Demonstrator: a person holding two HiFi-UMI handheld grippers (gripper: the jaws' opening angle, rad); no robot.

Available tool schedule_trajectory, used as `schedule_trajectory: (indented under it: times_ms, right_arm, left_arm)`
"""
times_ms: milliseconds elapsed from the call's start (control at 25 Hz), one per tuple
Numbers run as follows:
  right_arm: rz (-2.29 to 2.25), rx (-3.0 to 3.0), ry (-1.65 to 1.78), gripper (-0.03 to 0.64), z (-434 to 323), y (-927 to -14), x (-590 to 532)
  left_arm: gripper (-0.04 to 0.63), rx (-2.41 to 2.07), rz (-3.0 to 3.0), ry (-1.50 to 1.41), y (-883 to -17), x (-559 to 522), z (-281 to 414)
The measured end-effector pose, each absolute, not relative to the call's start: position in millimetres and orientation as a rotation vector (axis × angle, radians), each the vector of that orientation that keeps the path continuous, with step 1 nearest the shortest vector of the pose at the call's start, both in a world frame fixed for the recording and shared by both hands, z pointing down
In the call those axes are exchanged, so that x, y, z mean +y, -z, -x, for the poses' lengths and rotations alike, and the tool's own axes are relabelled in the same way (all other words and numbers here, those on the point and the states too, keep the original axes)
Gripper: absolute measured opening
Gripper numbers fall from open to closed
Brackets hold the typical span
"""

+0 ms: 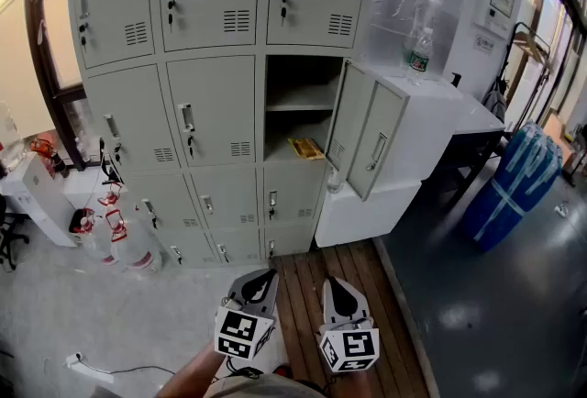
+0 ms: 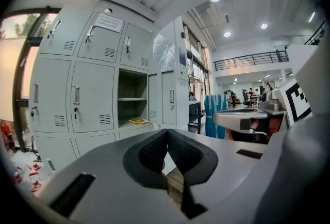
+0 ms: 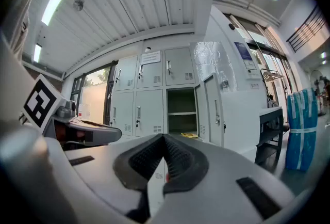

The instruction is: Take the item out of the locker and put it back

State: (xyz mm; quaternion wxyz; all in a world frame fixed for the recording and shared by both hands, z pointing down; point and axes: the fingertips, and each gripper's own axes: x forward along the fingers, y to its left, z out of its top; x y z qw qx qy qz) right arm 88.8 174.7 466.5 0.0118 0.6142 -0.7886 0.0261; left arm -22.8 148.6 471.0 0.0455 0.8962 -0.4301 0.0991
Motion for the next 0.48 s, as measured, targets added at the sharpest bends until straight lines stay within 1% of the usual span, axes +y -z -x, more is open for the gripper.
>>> schedule_trajectory:
  times_ms: [480]
  right_arm:
    - [-1.908, -2.505, -0.110, 0.017, -93, -468, 161]
  left_arm:
    - [0.023, -1.358, -2.718, -0.288, -470, 134, 24]
